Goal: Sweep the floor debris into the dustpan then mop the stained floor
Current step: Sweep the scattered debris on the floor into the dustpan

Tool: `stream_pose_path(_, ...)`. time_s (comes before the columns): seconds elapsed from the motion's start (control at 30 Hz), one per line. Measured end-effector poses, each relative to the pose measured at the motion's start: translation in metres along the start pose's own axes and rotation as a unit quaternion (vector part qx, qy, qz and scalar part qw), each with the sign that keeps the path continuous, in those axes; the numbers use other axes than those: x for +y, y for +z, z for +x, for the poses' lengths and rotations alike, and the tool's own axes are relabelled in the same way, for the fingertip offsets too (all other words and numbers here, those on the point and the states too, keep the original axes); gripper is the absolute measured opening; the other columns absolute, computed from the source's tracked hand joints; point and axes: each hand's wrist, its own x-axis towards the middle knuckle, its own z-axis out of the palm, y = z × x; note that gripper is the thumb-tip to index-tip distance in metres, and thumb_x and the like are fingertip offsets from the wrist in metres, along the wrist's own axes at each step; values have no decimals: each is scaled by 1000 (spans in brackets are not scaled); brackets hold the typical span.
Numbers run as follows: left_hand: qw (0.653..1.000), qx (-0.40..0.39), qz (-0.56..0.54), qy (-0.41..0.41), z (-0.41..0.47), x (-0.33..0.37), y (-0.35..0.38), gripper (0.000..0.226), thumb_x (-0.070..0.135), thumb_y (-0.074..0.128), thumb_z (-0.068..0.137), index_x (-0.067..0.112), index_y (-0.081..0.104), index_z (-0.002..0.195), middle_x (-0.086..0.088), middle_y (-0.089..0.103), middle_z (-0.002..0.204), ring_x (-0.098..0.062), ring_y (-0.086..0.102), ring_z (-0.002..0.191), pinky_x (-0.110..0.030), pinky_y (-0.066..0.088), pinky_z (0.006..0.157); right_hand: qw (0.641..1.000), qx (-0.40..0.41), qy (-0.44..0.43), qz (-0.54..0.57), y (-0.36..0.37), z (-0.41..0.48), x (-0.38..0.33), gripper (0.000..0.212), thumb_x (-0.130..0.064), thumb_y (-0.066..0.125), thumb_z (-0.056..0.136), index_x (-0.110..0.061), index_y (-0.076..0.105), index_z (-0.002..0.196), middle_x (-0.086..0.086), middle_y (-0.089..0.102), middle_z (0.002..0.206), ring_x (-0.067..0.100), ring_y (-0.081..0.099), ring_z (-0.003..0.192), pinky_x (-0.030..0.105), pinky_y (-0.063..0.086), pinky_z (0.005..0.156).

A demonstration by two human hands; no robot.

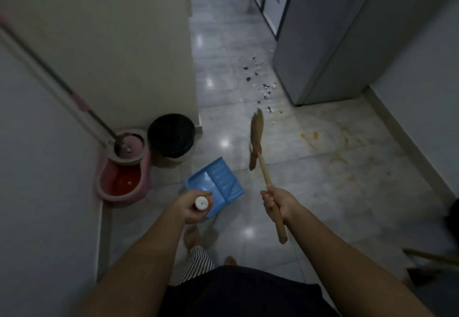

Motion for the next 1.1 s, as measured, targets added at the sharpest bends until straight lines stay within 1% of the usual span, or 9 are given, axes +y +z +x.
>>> stream_pose_path(0.07, 999, -11, 34, -17, 5, 4, 21, 13, 4, 51, 97, -2, 55, 86, -15, 63, 69, -23, 66, 45, -33, 57, 46, 998, -22, 2, 64, -9, 0, -15, 24, -22, 51, 101, -5, 52, 83, 3, 49, 48, 7, 45, 26, 13, 42, 29)
stream_pose_path(0.1, 999, -11, 37, -28, 9, 8, 32, 14, 4, 51, 97, -2, 54, 86, -15, 61, 71, -23, 65, 43, -32, 56, 44, 995, -42, 8, 86, -14, 1, -24, 26, -21, 50, 101, -5, 51, 81, 3, 50, 46, 7, 46, 26, 12, 41, 28)
stream_pose_path(0.2, 999, -8, 16, -35, 25, 21, 68, 20, 7, 47, 99, 0, 49, 80, -11, 53, 44, -16, 52, 26, -19, 48, 35, 991, -76, 13, 113, -22, 5, -52, 34, -25, 43, 103, -11, 43, 72, -3, 42, 37, 3, 35, 21, 10, 27, 23)
stream_pose_path(0.27, 999, -11, 4, -35, 39, 31, 91, 21, 7, 47, 98, 2, 48, 78, -8, 49, 38, -14, 48, 24, -16, 45, 33, 992, -52, 9, 117, -22, 13, -72, 37, -28, 41, 104, -14, 41, 69, -4, 38, 36, 3, 31, 20, 9, 24, 23)
stream_pose_path(0.37, 999, -28, -11, -30, 63, 54, 120, 20, 7, 48, 98, 3, 48, 78, -7, 50, 38, -12, 47, 24, -15, 44, 32, 988, -23, 7, 153, -17, 32, -107, 43, -35, 39, 104, -15, 37, 66, -4, 35, 33, 5, 29, 19, 7, 22, 23)
stream_pose_path(0.57, 1000, -4, -12, -17, 110, 140, 176, 22, 7, 49, 97, -1, 49, 76, -10, 52, 38, -14, 49, 24, -17, 46, 32, 975, 15, -6, 222, 3, 74, -193, 40, -27, 39, 104, -15, 35, 66, -2, 33, 33, 6, 28, 18, 9, 22, 23)
stream_pose_path(0.8, 993, 17, 116, 4, 151, 223, 246, 24, 7, 50, 97, -1, 52, 74, -10, 56, 39, -14, 58, 30, -24, 52, 37, 971, 33, -5, 237, 25, 118, -289, 37, -24, 41, 103, -14, 36, 68, -2, 33, 33, 7, 28, 18, 9, 23, 23)
stream_pose_path(0.97, 988, 35, 151, -4, 192, 269, 293, 24, 10, 50, 97, 0, 53, 75, -10, 57, 39, -14, 59, 31, -24, 52, 36, 975, 59, -6, 215, 39, 154, -367, 34, -22, 37, 103, -14, 35, 70, -2, 30, 35, 8, 25, 18, 8, 21, 24)
stream_pose_path(1.1, 985, 64, 163, -9, 238, 307, 339, 24, 14, 52, 96, 0, 50, 76, -10, 56, 38, -14, 58, 31, -23, 51, 34, 975, 94, -4, 201, 43, 199, -448, 29, -18, 30, 101, -15, 34, 73, -4, 29, 56, 8, 26, 17, 7, 21, 25)
